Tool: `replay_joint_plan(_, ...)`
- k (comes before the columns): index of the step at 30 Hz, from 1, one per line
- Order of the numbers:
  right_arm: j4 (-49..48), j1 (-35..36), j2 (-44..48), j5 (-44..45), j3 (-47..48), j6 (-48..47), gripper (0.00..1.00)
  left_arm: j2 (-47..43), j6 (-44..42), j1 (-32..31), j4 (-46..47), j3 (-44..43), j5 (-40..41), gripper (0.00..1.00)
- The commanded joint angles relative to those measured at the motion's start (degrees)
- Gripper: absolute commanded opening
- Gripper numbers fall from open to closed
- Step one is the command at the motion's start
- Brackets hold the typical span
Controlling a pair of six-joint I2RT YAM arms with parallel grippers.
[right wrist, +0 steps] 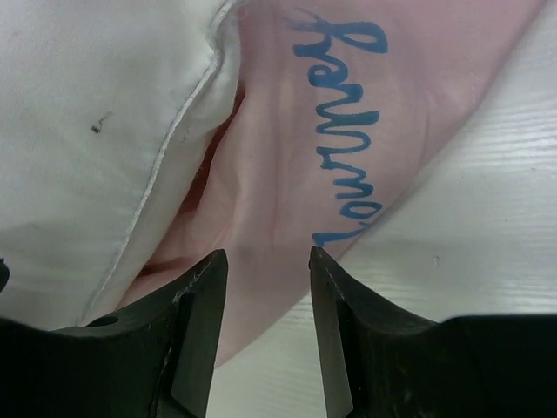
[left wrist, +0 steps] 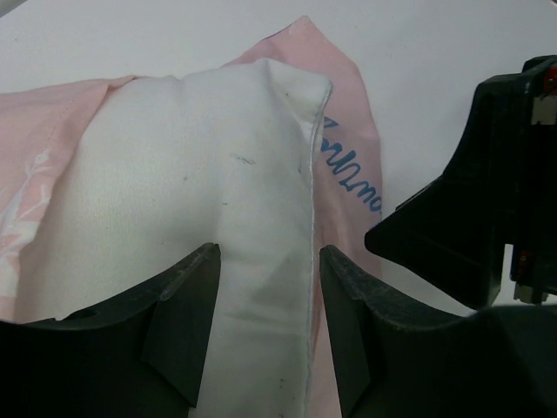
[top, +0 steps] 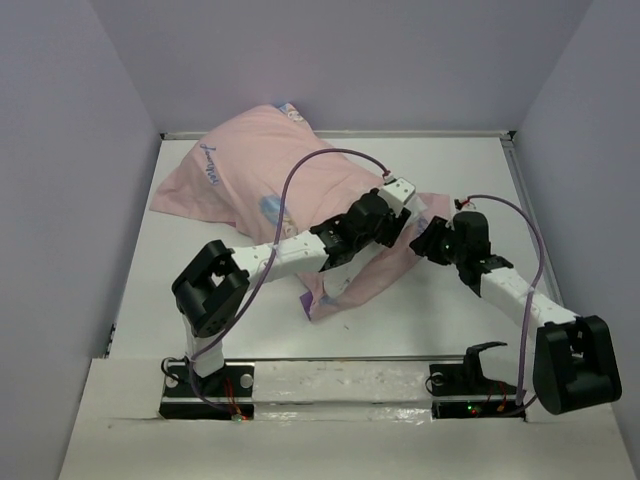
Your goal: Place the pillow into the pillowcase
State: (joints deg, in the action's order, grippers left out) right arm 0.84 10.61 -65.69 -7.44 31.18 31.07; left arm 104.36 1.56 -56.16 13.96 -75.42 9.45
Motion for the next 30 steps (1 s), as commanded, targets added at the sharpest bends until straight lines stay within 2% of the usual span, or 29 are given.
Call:
replay_joint_plan(1, -10.49, 0.55, -4.78, -3.19, 3.27, 0.39, 0.49, -3.55, 1.69, -0.18, 0.55, 1.06, -0.84, 0.61)
replay_joint_plan(3, -12.35, 0.55, -8.39, -2.67, 3.71, 1.27, 0.48, -3.46, 1.95, -0.27, 0.63, 0.89, -1.45, 0.61)
replay_joint_plan(6, -14.11, 0.55, -12.17, -1.09, 5.11, 2.15, 0.35, -3.20, 1.87, -0.44, 0.46, 0.54, -2.33, 0.61)
replay_joint_plan(7, -15.24, 0.55, -12.62, -0.82, 5.38, 2.41, 0.23, -2.41, 1.69, -0.35, 0.37, 0.01, -3.38, 0.61)
replay_joint_plan(10, -16.57, 0.55, -11.66, -0.12, 5.04, 3.82, 0.00, -0.91, 0.81, -0.70, -0.15, -2.70, -7.16, 0.61)
replay_joint_plan(13, -15.44, 0.55, -6.41, 1.90, 2.75, 4.17, 0.00, 2.77, -0.59, -0.88, -2.08, -7.26, -7.52, 0.61)
replay_joint_plan(18, -7.98, 0.55, 6.69, 4.97, -3.49, 4.00, 0.00, 11.64, -4.63, 1.92, -5.69, -13.43, -0.76, 0.61)
replay_joint_plan(24, 2.57, 0.55, 22.26, 4.89, -6.83, 4.18, 0.00, 15.08, -6.92, 6.06, -5.60, -13.35, 4.86, 0.60)
replay_joint_plan(30, 11.90, 0.55, 33.58, 10.25, -4.64, 2.51, 0.00, 14.91, -5.52, 8.26, -2.62, -8.35, 8.72, 0.59)
